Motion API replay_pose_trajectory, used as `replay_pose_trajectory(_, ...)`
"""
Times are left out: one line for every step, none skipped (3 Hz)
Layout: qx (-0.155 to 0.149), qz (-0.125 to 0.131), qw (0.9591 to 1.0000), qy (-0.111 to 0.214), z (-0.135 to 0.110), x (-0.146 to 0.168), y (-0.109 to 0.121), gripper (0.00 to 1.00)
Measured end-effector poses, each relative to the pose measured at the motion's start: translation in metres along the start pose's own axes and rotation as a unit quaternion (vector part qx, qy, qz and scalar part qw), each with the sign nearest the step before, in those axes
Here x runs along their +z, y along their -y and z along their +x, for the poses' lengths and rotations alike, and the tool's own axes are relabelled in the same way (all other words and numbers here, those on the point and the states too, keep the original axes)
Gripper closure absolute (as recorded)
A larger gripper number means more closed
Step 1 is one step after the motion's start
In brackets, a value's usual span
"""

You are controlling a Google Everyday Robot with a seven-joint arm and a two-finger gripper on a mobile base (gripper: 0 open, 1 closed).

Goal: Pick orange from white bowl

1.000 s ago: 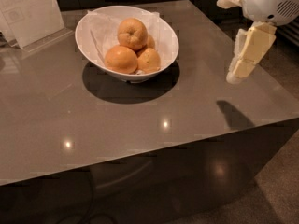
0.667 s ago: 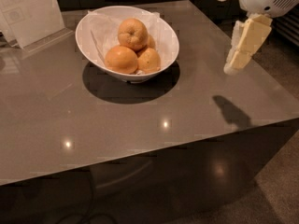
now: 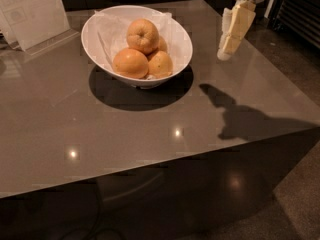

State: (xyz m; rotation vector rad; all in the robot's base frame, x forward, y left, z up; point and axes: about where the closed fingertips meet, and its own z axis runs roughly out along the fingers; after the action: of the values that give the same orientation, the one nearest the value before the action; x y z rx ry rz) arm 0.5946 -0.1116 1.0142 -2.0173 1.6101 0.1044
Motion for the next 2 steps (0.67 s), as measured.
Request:
replay_pose_trajectory(-0.024, -0.025, 0.9988, 0.034, -0.013, 0.033, 0.023, 0.0)
replay_pose_trajectory(-0.04, -0.05, 0.9955, 0.069, -0.027, 0.069, 0.038, 0.0)
